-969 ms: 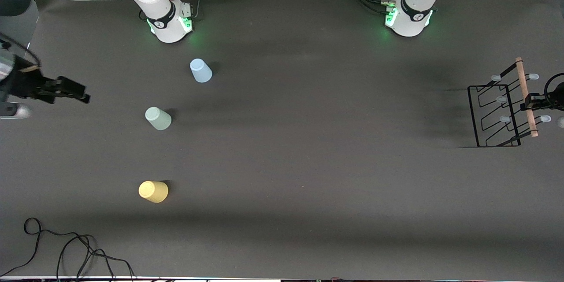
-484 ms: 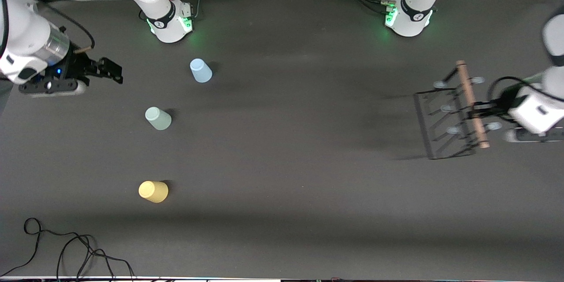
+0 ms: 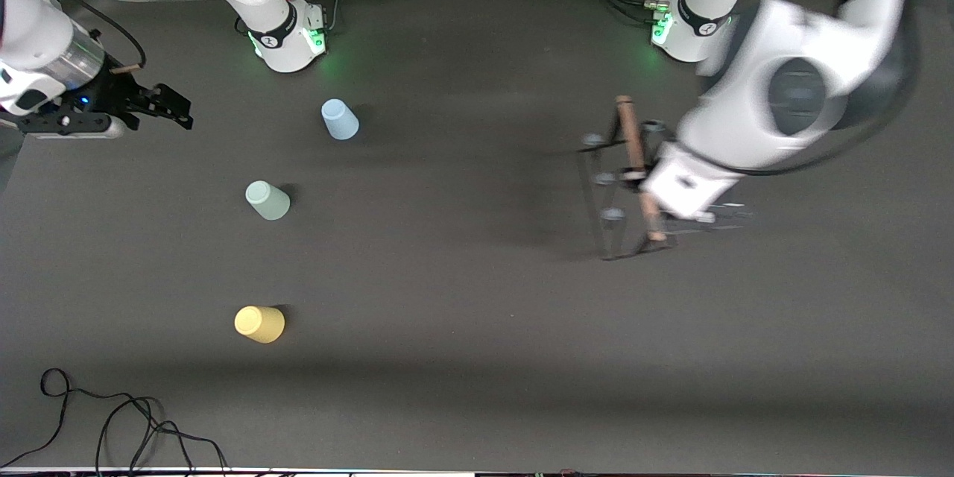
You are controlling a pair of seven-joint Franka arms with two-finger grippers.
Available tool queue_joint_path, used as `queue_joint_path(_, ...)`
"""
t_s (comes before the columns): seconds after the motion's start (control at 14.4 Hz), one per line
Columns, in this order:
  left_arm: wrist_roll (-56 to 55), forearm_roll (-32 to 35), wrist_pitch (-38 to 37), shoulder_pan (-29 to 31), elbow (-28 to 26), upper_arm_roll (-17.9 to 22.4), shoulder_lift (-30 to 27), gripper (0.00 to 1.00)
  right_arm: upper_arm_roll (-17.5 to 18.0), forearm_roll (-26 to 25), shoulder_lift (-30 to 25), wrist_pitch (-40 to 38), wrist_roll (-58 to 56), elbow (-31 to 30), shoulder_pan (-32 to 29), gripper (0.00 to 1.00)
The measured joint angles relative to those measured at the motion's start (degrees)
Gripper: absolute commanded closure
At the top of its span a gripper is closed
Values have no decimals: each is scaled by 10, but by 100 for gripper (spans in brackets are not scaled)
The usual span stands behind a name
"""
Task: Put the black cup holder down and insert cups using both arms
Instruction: 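Set the rack mid-table with the left gripper while the right gripper reaches the green cup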
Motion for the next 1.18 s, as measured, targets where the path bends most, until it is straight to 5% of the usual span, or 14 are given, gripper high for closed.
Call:
queue_joint_path(0.35, -113, 0, 50, -105, 84, 1, 108, 100, 2, 0, 61, 161, 1, -84, 2, 0)
queue_joint_path(0.62, -167, 0, 136, -173, 91, 1, 167, 100, 3, 0, 128, 334, 1, -167, 6, 0)
queue_joint_path(0.9, -176, 16, 191, -217, 102, 2, 210, 100, 3, 0, 216, 446, 1, -182, 6, 0)
queue_joint_path(0.97, -176, 23, 194, -222, 105, 2, 212, 45, 3, 0, 231, 458, 1, -182, 6, 0)
queue_joint_path(1.04, -176, 31, 201, -227, 105, 2, 213, 1, 3, 0, 242, 466, 1, -182, 6, 0)
queue_joint_path(1.18, -176, 48, 207, -230, 105, 3, 215, 0, 3, 0, 256, 469, 1, -182, 6, 0)
